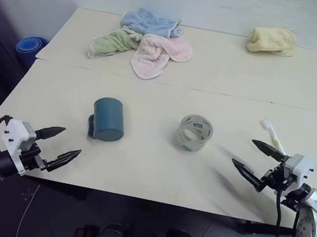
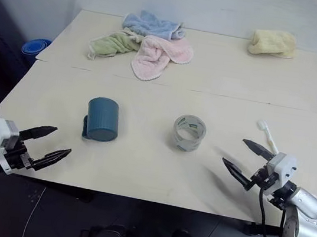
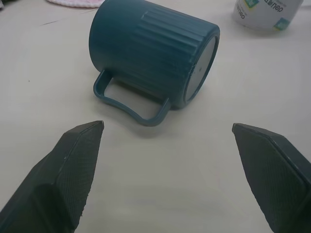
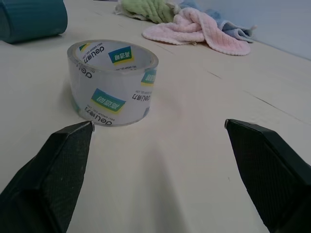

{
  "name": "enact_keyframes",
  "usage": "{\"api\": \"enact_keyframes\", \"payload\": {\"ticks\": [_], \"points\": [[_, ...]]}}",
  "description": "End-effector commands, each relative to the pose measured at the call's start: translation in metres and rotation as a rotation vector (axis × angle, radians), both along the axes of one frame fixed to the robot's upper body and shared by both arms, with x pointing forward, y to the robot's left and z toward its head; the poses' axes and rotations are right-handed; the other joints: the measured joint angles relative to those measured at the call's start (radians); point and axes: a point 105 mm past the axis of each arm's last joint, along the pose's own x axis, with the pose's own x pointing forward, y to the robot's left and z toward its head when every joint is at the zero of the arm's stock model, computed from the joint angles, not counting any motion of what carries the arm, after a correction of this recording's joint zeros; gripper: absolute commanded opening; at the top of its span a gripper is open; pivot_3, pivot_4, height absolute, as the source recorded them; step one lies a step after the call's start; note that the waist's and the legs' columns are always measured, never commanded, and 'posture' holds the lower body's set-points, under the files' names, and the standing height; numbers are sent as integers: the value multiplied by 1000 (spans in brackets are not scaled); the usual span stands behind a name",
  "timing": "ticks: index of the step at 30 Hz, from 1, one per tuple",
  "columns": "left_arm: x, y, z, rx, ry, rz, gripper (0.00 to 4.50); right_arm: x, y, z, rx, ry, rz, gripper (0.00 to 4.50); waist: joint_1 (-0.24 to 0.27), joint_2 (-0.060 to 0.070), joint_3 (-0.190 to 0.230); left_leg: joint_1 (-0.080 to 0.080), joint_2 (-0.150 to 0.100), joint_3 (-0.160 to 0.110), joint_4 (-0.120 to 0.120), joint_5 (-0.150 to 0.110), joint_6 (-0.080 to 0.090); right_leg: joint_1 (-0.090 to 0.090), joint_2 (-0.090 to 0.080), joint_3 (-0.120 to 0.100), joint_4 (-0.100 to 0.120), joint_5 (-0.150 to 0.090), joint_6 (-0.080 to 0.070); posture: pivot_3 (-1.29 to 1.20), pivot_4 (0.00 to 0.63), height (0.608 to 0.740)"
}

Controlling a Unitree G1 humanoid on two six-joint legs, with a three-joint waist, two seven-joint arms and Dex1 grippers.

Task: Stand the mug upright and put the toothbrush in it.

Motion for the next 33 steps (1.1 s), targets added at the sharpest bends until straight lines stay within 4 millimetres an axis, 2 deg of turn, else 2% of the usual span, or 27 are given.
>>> {"api": "enact_keyframes", "payload": {"ticks": [1,5,7,10,12,15,18,27,33], "points": [[-3,-2,8,-1,-37,-4,4475,0,0,5,-1,-25,9,4500,0,0,0,0,0,0,0,0,0,0,0,0,0,0,0,0,150,740],[2,-1,18,-52,-74,27,4475,4,1,13,35,-61,-7,4500,0,0,0,0,0,0,0,0,0,0,0,0,0,0,0,0,150,740],[9,2,29,-95,-105,55,4475,10,4,24,71,-97,-13,4500,0,0,0,0,0,0,0,0,0,0,0,0,0,0,0,0,150,740],[23,14,56,-239,-161,141,4475,20,8,49,168,-175,-41,4500,-1,0,0,0,0,-1,1,0,0,0,0,0,1,0,0,0,150,740],[25,19,63,-253,-161,154,4475,22,12,56,188,-196,-41,4500,-2,0,0,0,0,-4,1,0,-1,0,0,0,2,0,0,0,150,740],[20,17,58,-187,-132,127,4475,19,17,52,164,-188,-21,4500,-3,0,0,0,0,-4,0,0,-1,0,0,-1,2,0,0,0,150,740],[17,17,59,-199,-141,138,4475,15,20,42,108,-159,16,4500,-1,0,0,-1,0,-3,-1,0,-1,0,0,-2,1,0,0,0,150,740],[9,16,42,-174,-106,160,4475,16,12,30,60,-124,24,4500,-2,0,0,0,0,-1,1,0,-1,0,0,-1,1,0,0,0,150,740],[4,33,28,-150,-9,234,4475,12,18,29,59,-124,60,4500,-2,0,0,0,0,-1,1,0,-1,0,0,-1,1,0,0,0,150,740]]}}
